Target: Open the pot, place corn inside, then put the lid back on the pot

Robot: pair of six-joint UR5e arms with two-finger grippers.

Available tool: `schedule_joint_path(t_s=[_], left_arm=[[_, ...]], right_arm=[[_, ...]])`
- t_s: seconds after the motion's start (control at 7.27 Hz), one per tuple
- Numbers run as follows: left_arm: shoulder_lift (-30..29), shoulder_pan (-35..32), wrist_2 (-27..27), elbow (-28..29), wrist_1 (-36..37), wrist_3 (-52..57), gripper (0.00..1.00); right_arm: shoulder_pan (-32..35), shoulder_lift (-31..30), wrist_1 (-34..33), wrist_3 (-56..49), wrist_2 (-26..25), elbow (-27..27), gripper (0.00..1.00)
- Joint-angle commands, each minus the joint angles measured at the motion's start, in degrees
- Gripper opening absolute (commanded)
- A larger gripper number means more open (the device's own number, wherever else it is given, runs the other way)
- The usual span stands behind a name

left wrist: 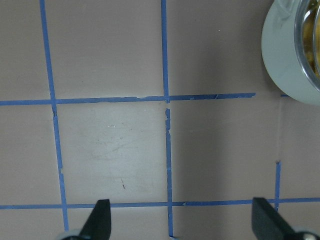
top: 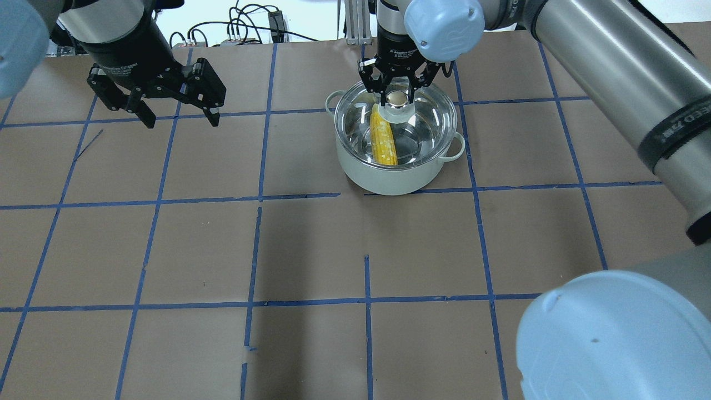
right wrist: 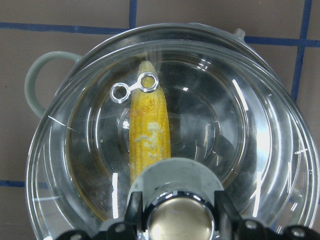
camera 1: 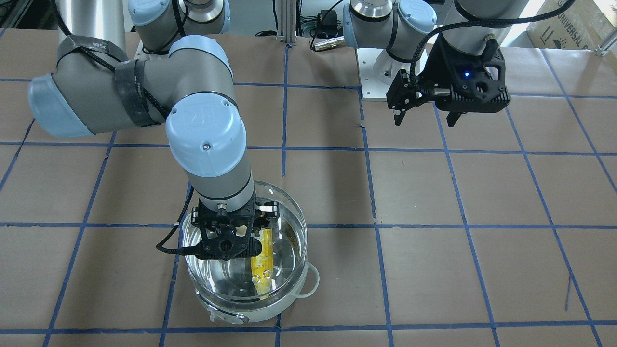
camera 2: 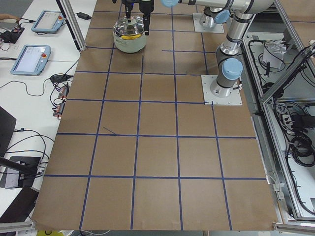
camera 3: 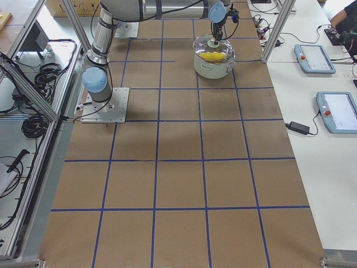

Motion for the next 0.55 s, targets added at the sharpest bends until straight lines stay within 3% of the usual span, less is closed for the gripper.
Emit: schedule_joint_path(t_s=[0.0,0.41], left_arm=[[0.5,1.3,0.2,-0.5,0.1,0.3,1.0],[0.3,1.6,0.2,-0.5,0.1,0.3,1.0]], right_arm=[[0.0,0.7,-1.0,0.0,0.0,0.1,0.43],[-0.1,1.1,-1.6,-0.1,0.0,-0.1,0.43]])
